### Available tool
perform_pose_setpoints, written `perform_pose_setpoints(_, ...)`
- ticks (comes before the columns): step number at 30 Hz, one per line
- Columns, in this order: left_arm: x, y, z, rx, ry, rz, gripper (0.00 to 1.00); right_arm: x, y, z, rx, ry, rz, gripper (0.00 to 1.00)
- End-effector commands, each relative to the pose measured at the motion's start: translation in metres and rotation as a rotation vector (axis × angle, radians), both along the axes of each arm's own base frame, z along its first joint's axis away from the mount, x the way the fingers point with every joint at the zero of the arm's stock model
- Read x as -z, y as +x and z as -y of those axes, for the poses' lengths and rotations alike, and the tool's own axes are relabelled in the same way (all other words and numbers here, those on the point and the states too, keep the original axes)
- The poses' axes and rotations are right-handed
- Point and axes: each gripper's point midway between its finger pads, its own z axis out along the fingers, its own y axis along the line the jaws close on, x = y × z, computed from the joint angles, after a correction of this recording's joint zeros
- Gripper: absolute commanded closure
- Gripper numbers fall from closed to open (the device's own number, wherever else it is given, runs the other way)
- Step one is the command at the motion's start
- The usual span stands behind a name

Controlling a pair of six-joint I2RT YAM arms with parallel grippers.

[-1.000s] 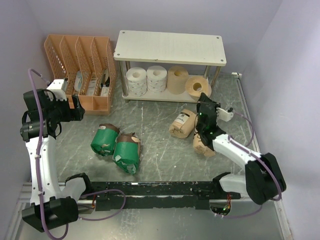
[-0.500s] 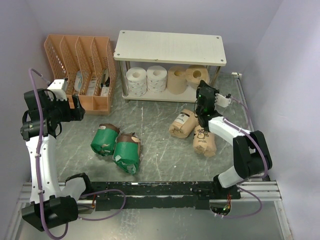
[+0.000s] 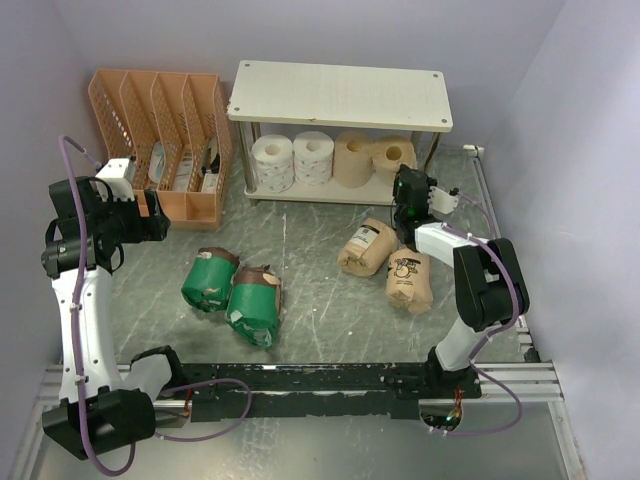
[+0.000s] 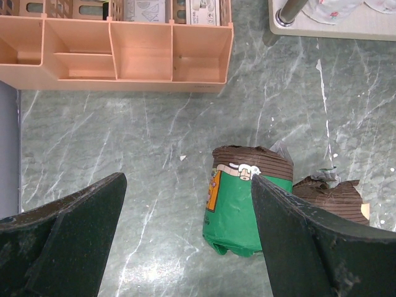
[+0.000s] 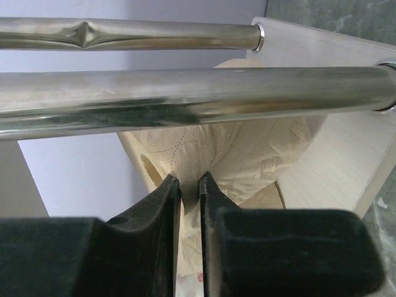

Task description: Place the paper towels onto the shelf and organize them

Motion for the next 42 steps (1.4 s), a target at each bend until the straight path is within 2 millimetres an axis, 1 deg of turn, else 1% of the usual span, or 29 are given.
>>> perform_pose_setpoints(1,-0.001,0.003,-0.007,-0.025,0.010,0.008,0.06,-0.023,0.015,-0.001,-0.017,0.057,0.084,0.71)
perform_pose_setpoints(4,-0.001,0.003,-0.006,-0.019,0.009,0.010,0.07,-0.024,0.020,-0.001,-0.038,0.035,0.084,0.33)
perform_pose_setpoints(5,-0.002,0.002,-0.005,-0.018,0.007,0.011,0.07,-0.027,0.021,0.000,-0.049,0.027,0.091,0.23)
perform_pose_setpoints(6,-0.002,0.002,-0.005,-0.016,0.005,0.012,0.07,-0.031,0.023,-0.001,-0.060,0.012,0.097,0.12)
perform_pose_setpoints(7,-0.002,0.002,-0.005,-0.015,0.005,0.013,0.06,-0.036,0.022,-0.002,-0.077,-0.006,0.104,0.04)
perform_pose_setpoints(8,-0.002,0.002,-0.005,-0.016,0.007,0.013,0.06,-0.042,0.021,-0.003,-0.095,-0.030,0.113,0.00)
perform_pose_setpoints(10,-0.002,0.002,-0.005,-0.019,0.008,0.012,0.07,-0.058,0.013,-0.006,-0.127,-0.105,0.133,0.00)
perform_pose_setpoints(12,-0.005,0.001,-0.002,-0.002,0.000,0.021,0.06,-0.063,-0.004,-0.015,-0.162,-0.174,0.096,0.00)
perform_pose_setpoints(13,-0.007,0.001,0.002,0.013,-0.011,0.025,0.06,-0.065,-0.020,-0.017,-0.152,-0.193,0.068,0.00)
perform_pose_setpoints(14,-0.010,0.000,0.005,0.030,-0.024,0.031,0.07,-0.058,-0.035,-0.021,-0.151,-0.228,0.042,0.00)
perform_pose_setpoints(16,-0.016,0.000,0.011,0.060,-0.049,0.042,0.07,-0.064,-0.062,-0.033,-0.145,-0.330,0.032,0.00)
perform_pose_setpoints(18,-0.016,-0.001,0.016,0.082,-0.067,0.040,0.06,-0.071,-0.085,-0.046,-0.151,-0.510,-0.010,0.00)
perform_pose_setpoints(19,-0.016,0.000,0.017,0.094,-0.073,0.038,0.06,-0.075,-0.094,-0.057,-0.175,-0.607,-0.028,0.00)
perform_pose_setpoints(20,-0.014,-0.001,0.019,0.104,-0.081,0.028,0.06,-0.077,-0.103,-0.074,-0.223,-0.702,-0.039,0.00)
perform_pose_setpoints(21,-0.013,-0.001,0.020,0.115,-0.086,0.023,0.07,-0.077,-0.108,-0.079,-0.260,-0.789,-0.056,0.00)
perform_pose_setpoints(23,-0.010,-0.001,0.024,0.137,-0.098,0.006,0.06,-0.071,-0.120,-0.100,-0.400,-0.926,-0.080,0.00)
perform_pose_setpoints(26,-0.011,0.000,0.025,0.144,-0.108,0.009,0.06,-0.057,-0.142,-0.128,-0.642,-1.067,-0.096,0.00)
perform_pose_setpoints(29,-0.014,0.002,0.023,0.128,-0.106,0.013,0.06,-0.036,-0.171,-0.165,-0.950,-1.178,-0.082,0.00)
perform_pose_setpoints(30,-0.014,0.002,0.021,0.120,-0.103,0.012,0.06,-0.026,-0.181,-0.173,-1.041,-1.193,-0.097,0.00)
perform_pose_setpoints(31,-0.014,0.003,0.020,0.116,-0.100,0.012,0.06,-0.013,-0.193,-0.179,-1.137,-1.202,-0.134,0.00)
perform_pose_setpoints(32,-0.014,0.002,0.020,0.116,-0.101,0.011,0.07,-0.005,-0.202,-0.180,-1.185,-1.209,-0.167,0.01)
perform_pose_setpoints(34,-0.012,0.001,0.020,0.112,-0.099,0.008,0.06,0.003,-0.219,-0.187,-1.282,-1.203,-0.181,0.02)
perform_pose_setpoints(36,-0.011,0.001,0.019,0.106,-0.092,0.015,0.07,0.004,-0.241,-0.205,-1.419,-1.160,-0.096,0.03)
perform_pose_setpoints(39,-0.011,0.001,0.020,0.113,-0.094,0.015,0.06,-0.006,-0.282,-0.243,-1.616,-1.097,0.140,0.03)
perform_pose_setpoints(40,-0.010,0.001,0.020,0.114,-0.096,0.013,0.06,-0.010,-0.293,-0.252,-1.663,-1.092,0.206,0.03)
perform_pose_setpoints(41,-0.011,0.001,0.020,0.116,-0.095,0.012,0.07,-0.010,-0.300,-0.258,-1.696,-1.096,0.241,0.02)
perform_pose_setpoints(42,-0.010,0.001,0.020,0.115,-0.097,0.010,0.06,-0.009,-0.300,-0.260,-1.697,-1.110,0.246,0.02)
